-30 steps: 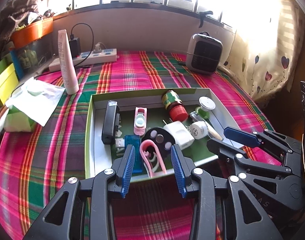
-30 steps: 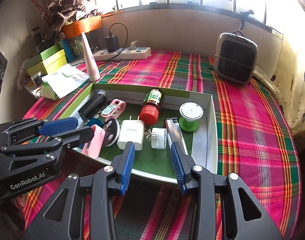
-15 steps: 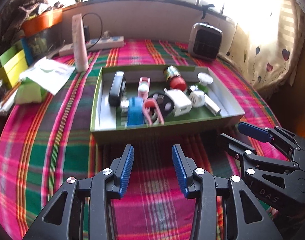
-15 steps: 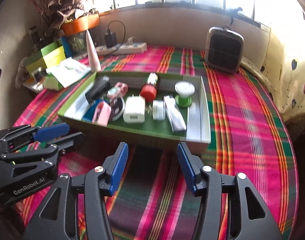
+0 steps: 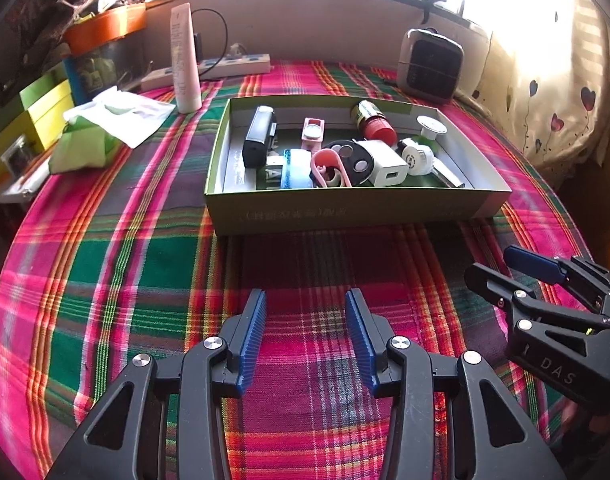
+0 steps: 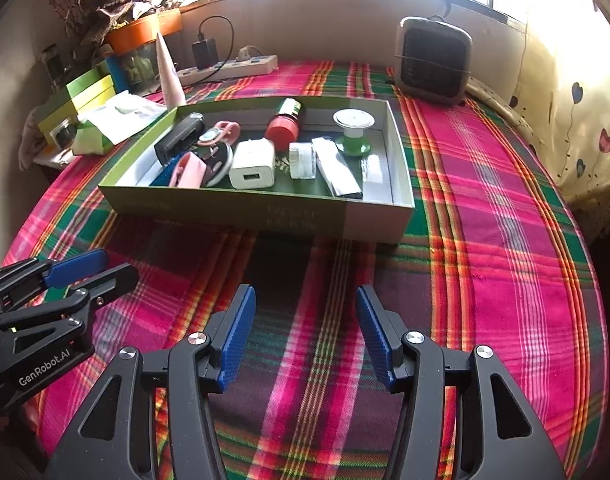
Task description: Organize rigid objects
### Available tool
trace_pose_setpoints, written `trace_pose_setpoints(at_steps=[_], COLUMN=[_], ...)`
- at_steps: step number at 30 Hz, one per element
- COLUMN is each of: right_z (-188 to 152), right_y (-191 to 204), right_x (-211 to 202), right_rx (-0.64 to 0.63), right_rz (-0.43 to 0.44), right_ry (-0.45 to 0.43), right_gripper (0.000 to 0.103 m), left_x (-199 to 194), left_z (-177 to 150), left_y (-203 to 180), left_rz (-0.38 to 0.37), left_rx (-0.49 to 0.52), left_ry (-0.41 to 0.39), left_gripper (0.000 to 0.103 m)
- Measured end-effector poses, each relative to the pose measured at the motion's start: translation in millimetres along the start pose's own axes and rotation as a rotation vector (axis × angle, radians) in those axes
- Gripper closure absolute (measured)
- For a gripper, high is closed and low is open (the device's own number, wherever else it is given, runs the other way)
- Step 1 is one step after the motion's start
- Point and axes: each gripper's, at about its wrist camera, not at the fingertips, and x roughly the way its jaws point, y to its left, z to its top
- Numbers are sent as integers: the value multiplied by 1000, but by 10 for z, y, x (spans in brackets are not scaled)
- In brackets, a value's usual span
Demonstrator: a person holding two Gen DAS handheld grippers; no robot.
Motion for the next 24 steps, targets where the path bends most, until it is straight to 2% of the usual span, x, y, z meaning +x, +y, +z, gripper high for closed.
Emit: trace_pose_setpoints(at_steps=[5,12,13,24], right_z=[-48,-41,-39,-12], right_y=[10,-43,-57,-66], right_x=[-21,1,6,33], right_rx=[-7,15,19,25], right_rz=[-30,-50,-52,-58], right_ry=[-2,8,10,17], right_gripper=[46,32,30,23], left_x=[2,26,28,37], left_z=[-21,-27,-27,-24], left_y=[-38,-130,-139,-173], left_rz=[13,56,60,66], left_rx=[-13,14,20,18], left_ry=[-20,-22,-21,-17], left_gripper=[57,55,52,47])
